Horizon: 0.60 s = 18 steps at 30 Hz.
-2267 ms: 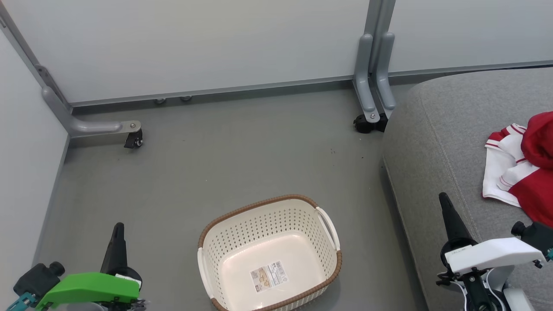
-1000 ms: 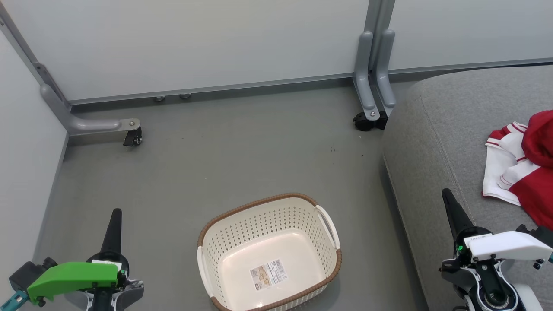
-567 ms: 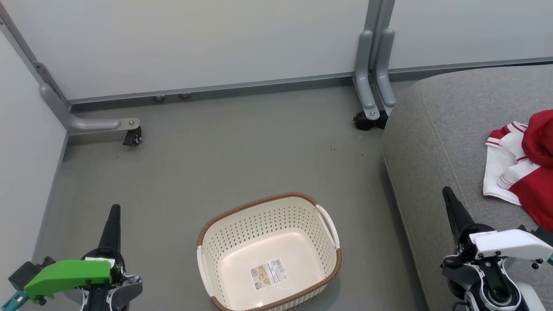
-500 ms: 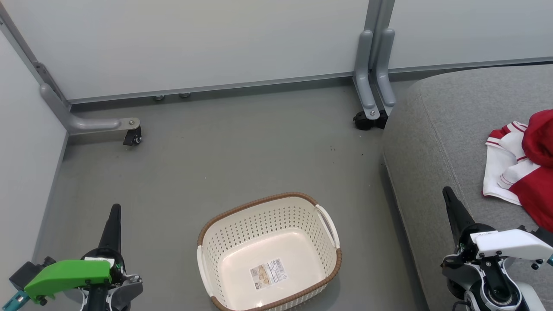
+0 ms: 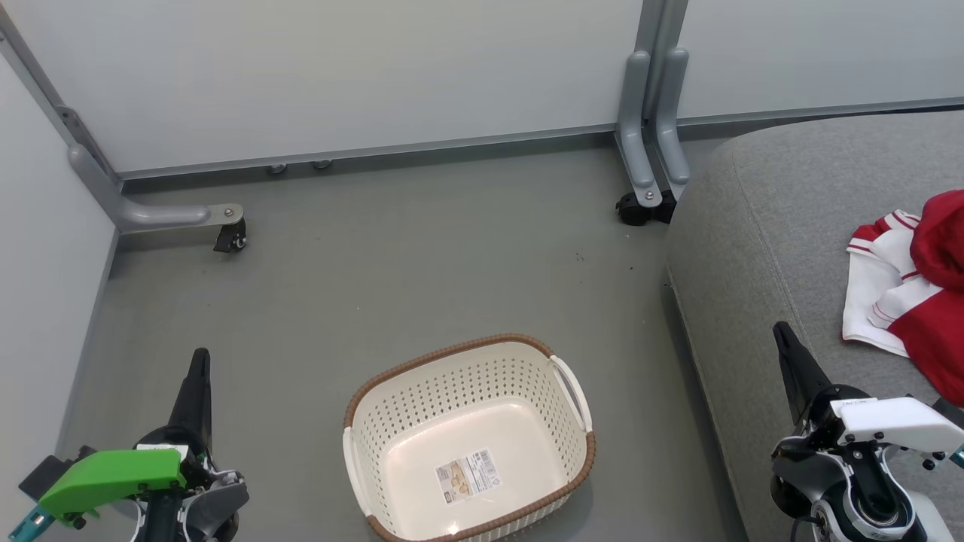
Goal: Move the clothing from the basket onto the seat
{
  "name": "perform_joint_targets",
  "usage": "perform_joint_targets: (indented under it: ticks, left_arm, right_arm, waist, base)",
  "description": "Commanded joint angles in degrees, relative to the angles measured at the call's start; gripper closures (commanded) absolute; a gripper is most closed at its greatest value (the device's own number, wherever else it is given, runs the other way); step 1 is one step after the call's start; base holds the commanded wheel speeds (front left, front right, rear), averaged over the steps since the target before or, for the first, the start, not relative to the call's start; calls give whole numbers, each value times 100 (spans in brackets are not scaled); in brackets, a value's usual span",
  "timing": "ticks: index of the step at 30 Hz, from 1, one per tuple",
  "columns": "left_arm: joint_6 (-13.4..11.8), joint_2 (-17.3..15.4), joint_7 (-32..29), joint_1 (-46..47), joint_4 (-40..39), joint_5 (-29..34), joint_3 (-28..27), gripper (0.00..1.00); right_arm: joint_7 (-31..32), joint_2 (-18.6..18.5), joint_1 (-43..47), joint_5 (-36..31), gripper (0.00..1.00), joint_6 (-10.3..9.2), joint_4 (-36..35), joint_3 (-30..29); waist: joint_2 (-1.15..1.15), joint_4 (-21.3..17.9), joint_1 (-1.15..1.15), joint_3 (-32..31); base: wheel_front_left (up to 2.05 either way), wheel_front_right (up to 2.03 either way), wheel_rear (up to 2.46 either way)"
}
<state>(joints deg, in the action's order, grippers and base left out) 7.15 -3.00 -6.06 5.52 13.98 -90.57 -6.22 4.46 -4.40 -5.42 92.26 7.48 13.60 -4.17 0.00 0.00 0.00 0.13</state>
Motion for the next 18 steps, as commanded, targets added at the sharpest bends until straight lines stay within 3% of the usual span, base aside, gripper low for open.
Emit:
perform_joint_targets:
  ticks: [1, 18]
  left_arm:
    - [48, 11, -45, 110, 11, -127, -41, 100]
    - [51, 21, -70, 106, 14, -190, -49, 100]
  right_arm:
    - [37, -7, -87, 128, 100, 2, 28, -21]
    - [76, 25, -86, 149, 100, 2, 50, -66]
  waist:
    - [0, 0, 0, 2]
    - [0, 0, 0, 5]
  base:
    - [0, 0, 0]
    - [0, 0, 0]
